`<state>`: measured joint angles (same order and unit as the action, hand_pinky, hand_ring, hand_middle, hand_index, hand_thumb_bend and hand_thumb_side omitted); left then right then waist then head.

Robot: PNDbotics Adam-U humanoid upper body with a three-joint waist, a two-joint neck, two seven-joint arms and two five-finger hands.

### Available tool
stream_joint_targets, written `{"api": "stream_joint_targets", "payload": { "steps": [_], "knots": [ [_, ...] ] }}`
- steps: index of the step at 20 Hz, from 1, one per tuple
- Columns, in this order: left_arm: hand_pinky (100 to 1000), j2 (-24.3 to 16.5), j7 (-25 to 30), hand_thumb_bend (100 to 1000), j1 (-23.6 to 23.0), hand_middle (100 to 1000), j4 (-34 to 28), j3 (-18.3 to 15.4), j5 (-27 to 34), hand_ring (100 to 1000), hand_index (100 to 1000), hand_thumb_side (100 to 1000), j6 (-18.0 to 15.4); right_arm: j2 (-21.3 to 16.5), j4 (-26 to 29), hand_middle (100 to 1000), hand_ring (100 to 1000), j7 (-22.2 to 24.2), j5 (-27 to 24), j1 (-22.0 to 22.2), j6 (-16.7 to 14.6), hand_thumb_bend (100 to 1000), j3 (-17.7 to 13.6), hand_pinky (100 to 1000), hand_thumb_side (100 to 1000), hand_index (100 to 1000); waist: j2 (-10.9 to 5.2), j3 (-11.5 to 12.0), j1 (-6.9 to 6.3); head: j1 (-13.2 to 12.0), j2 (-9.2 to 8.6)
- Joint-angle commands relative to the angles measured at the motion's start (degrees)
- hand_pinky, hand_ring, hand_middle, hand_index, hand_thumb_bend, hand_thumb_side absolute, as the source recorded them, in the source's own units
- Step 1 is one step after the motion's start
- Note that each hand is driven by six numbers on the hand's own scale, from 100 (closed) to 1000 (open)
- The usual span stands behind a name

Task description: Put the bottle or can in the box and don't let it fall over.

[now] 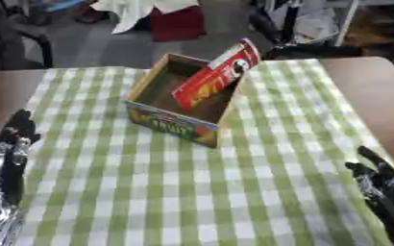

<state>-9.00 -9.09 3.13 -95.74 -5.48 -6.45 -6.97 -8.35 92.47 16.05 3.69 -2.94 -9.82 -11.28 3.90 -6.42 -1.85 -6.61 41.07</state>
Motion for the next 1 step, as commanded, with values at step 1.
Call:
{"api": "stream_joint_targets", "payload": {
  "steps": [1],
  "knots": [
    [893,-0.32,0.36,498,0.59,935,-1.11,0.15,-0.15,972,975,831,-0.01,-1.29,0.79,1000,856,-0.03,0.03,-0.28,0.0,100,-0.25,981,605,925,-0.72,-0.04,0.01,-0.07,0.41]
  ]
}}
